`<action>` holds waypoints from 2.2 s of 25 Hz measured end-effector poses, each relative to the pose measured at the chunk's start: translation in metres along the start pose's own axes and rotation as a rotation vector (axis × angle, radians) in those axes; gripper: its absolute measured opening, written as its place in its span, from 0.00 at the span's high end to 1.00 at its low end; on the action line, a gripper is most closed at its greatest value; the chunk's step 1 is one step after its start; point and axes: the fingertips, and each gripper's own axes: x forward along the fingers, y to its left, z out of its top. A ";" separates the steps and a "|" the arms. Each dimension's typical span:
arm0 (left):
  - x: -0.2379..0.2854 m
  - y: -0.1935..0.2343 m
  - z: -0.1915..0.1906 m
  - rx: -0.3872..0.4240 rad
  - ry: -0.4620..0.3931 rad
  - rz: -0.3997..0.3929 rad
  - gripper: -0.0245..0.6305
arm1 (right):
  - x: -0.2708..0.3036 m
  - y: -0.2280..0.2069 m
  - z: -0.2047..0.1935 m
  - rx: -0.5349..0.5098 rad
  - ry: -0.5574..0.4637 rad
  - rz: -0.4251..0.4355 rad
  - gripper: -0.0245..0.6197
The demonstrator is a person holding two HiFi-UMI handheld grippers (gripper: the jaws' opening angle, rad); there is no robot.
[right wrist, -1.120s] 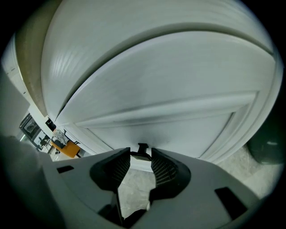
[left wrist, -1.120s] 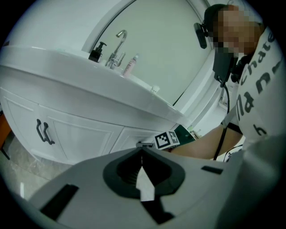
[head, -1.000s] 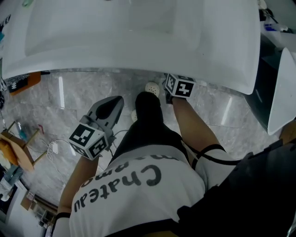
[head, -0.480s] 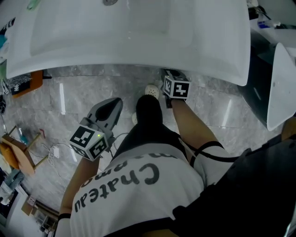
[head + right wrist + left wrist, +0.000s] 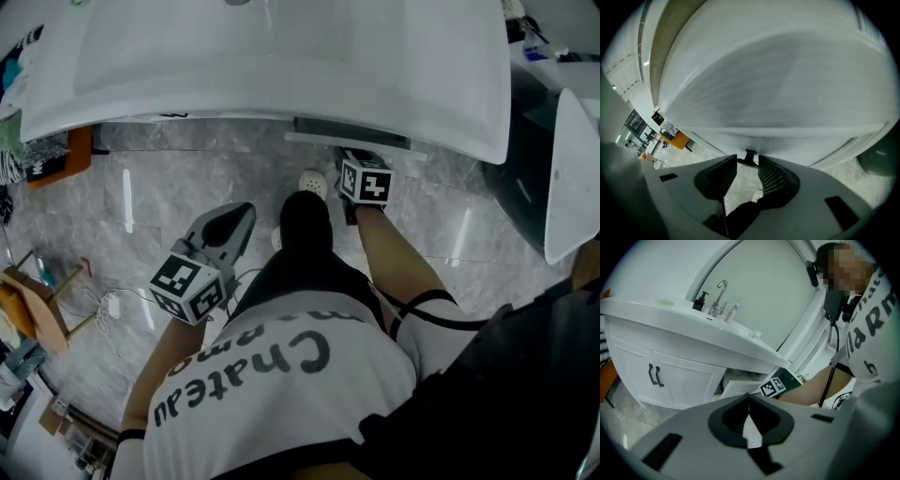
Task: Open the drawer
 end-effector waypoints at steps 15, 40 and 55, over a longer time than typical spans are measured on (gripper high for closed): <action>-0.024 -0.006 -0.031 0.014 0.010 -0.021 0.95 | -0.014 0.007 -0.028 0.024 -0.020 -0.022 0.73; -0.038 -0.019 -0.061 0.015 0.022 -0.026 0.95 | -0.019 0.011 -0.043 -0.008 0.021 -0.022 0.74; -0.042 -0.022 -0.065 0.019 0.021 -0.025 0.95 | -0.027 0.014 -0.055 -0.003 0.014 -0.035 0.74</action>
